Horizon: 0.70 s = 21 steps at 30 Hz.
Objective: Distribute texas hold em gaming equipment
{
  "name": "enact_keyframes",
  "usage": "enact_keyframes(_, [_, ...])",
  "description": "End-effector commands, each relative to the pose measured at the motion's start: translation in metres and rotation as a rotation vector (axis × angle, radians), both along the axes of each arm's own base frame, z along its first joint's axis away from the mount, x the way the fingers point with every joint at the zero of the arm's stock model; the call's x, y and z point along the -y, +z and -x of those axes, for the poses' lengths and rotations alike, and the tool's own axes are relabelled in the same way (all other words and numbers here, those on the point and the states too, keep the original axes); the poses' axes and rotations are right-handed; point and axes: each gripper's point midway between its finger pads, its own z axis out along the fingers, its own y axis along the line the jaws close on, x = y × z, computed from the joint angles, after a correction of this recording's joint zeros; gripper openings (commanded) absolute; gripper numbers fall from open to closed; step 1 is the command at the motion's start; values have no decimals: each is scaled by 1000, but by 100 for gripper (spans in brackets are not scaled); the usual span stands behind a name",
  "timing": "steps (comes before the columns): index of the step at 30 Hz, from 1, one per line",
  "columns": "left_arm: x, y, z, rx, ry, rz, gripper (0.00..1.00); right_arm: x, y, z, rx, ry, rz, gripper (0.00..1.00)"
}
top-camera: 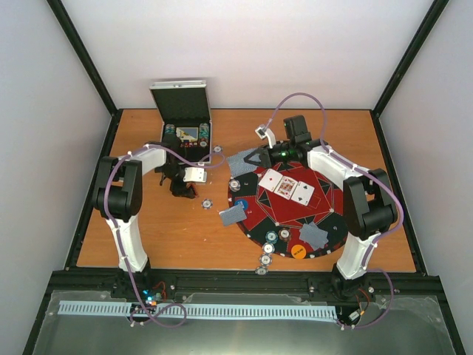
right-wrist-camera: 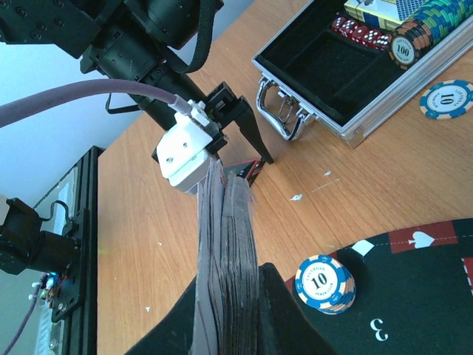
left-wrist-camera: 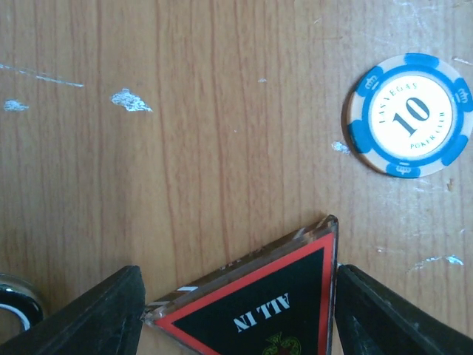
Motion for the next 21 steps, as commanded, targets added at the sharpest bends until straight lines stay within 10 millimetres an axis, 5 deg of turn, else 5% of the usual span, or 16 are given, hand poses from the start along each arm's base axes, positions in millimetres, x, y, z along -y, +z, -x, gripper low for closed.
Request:
enact_keyframes(1, [-12,-20,16,-59,-35,-77,71,4,21,0,66,9,-29,3])
enact_keyframes(9, [-29,-25,10,-22,-45,-109,77,7,23,0,72,8,-32,3])
enact_keyframes(21, [-17,-13,8,-37,-11,-64,56,12,26,-4,78,-1,-30,3])
